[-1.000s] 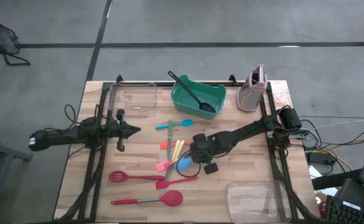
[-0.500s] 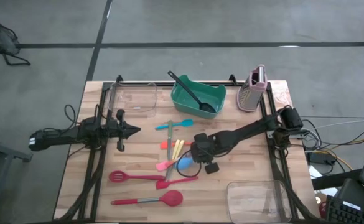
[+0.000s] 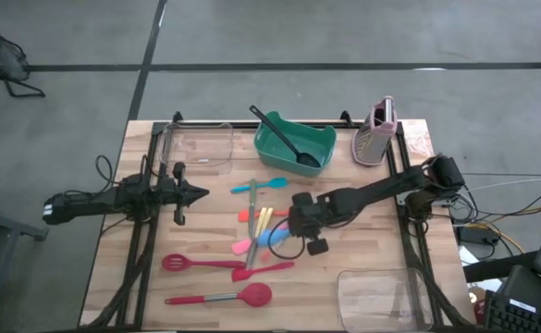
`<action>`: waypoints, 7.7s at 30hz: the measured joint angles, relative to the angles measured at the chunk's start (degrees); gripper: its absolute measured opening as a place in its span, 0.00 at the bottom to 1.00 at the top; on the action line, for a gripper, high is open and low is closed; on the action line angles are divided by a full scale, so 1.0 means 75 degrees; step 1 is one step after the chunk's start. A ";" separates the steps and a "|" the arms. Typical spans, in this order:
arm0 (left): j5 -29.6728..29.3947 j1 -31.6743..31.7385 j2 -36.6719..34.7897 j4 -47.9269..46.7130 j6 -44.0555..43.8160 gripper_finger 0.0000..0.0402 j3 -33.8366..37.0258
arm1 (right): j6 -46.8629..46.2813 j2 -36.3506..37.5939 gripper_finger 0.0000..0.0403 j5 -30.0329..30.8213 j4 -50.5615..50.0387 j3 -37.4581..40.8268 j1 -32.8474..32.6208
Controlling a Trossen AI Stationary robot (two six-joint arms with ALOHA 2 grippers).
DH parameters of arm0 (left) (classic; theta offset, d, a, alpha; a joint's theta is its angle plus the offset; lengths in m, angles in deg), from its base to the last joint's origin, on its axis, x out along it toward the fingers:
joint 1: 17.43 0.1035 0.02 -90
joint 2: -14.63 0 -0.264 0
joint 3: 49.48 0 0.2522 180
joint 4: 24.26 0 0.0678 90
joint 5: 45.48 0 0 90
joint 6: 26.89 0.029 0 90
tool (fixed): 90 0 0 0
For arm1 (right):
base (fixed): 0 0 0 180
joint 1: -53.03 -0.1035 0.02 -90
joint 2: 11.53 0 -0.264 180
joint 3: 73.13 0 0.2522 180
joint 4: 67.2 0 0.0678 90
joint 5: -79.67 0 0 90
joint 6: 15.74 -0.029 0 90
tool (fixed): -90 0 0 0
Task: Pick & Place Kitchen Items
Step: Put the blue serving spoon into the green bin, then put the red and silver serving spoon into the green bin
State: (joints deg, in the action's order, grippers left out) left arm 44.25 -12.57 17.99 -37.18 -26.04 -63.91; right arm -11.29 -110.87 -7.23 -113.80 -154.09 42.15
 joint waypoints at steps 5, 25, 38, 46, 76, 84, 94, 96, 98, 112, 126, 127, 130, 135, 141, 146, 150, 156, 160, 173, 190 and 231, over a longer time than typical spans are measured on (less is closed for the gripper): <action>0.0000 -0.0003 0.0000 0.0000 -0.0001 0.05 0.0000 | -0.0002 0.0276 0.11 0.0377 -0.0128 0.0000 0.0008; 0.0001 0.0000 0.0000 -0.0002 -0.0001 0.05 0.0000 | -0.0230 0.0666 0.10 0.1009 -0.0449 0.0000 0.0055; 0.0002 0.0000 0.0000 0.0000 -0.0001 0.05 0.0000 | -0.0229 0.0666 0.10 0.1009 -0.0440 0.0000 0.0055; 0.0001 0.0000 0.0000 -0.0001 -0.0001 0.05 0.0000 | -0.0250 0.0677 0.11 0.1190 -0.0443 0.0000 0.0058; 0.0002 -0.0003 0.0003 -0.0002 -0.0001 0.05 0.0000 | -0.0253 0.1666 0.10 0.2028 -0.0520 0.0000 0.0192; 0.0000 -0.0003 0.0001 -0.0001 -0.0001 0.05 0.0000 | -0.0588 0.2331 0.12 0.2602 -0.0519 0.0000 0.0360; 0.0001 -0.0003 0.0003 0.0000 -0.0001 0.05 0.0000 | -0.1433 0.2769 0.10 0.3786 -0.0109 0.0000 0.1463; 0.0000 -0.0003 0.0003 0.0000 -0.0001 0.05 0.0000 | -0.1423 0.2744 0.12 0.3757 0.0087 0.0000 0.1884; 0.0000 -0.0003 0.0003 0.0000 -0.0001 0.05 0.0000 | -0.1334 0.2682 0.12 0.3586 0.0398 0.0000 0.2334; 0.0000 -0.0003 0.0003 0.0000 -0.0001 0.05 -0.0001 | -0.1351 0.1355 0.13 0.1950 0.3341 0.0003 0.4431; 0.0002 -0.0002 0.0003 0.0000 -0.0001 0.05 0.0000 | -0.1480 0.0121 0.19 0.1916 0.3242 0.0003 0.4622; 0.0002 -0.0002 0.0000 -0.0002 -0.0001 0.05 -0.0001 | -0.1483 0.0151 0.20 0.1916 0.3249 0.0003 0.4619; 0.0000 -0.0001 0.0001 0.0000 -0.0001 0.05 -0.0001 | -0.1502 0.0257 0.22 0.1919 0.3230 0.0003 0.4602; 0.0001 -0.0002 0.0002 -0.0001 -0.0001 0.05 -0.0001 | -0.1512 0.0541 0.27 0.1909 0.3240 0.0003 0.4472; 0.0001 -0.0001 0.0003 0.0000 -0.0001 0.05 -0.0002 | -0.1404 0.0917 0.33 0.1263 0.3322 0.0003 0.3749; 0.0002 -0.0001 0.0001 0.0000 -0.0001 0.05 0.0000 | -0.1299 0.1029 0.39 0.1123 0.3544 -0.0052 0.2502; 0.0000 0.0000 0.0000 0.0000 -0.0001 0.05 -0.0001 | -0.1149 0.0769 0.45 0.1112 0.3717 -0.0472 0.1338; 0.0001 0.0000 0.0003 0.0000 -0.0001 0.05 -0.0002 | -0.1048 0.0042 0.52 0.1181 0.3772 -0.1382 0.0106; 0.0000 0.0000 0.0002 0.0000 -0.0001 0.05 -0.0003 | -0.0969 -0.0610 0.55 0.1193 0.3663 -0.1968 -0.0364; 0.0000 0.0000 0.0012 0.0000 -0.0001 0.05 -0.0003 | -0.1341 -0.2860 0.66 0.0905 0.3603 -0.3605 -0.1106; 0.0005 0.0000 0.0058 -0.0045 -0.0001 0.05 -0.0009 | -0.1899 -0.5164 0.74 0.0919 0.2911 -0.5917 -0.1934; 0.0000 -0.0003 0.0061 -0.0052 -0.0001 0.05 -0.0006 | -0.2150 -0.5270 0.18 0.1389 -0.0260 -0.7239 -0.2014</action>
State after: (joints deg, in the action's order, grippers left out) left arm 44.25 -12.59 18.45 -37.57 -26.05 -63.95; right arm -27.42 -150.40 3.19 -115.75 -208.38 27.05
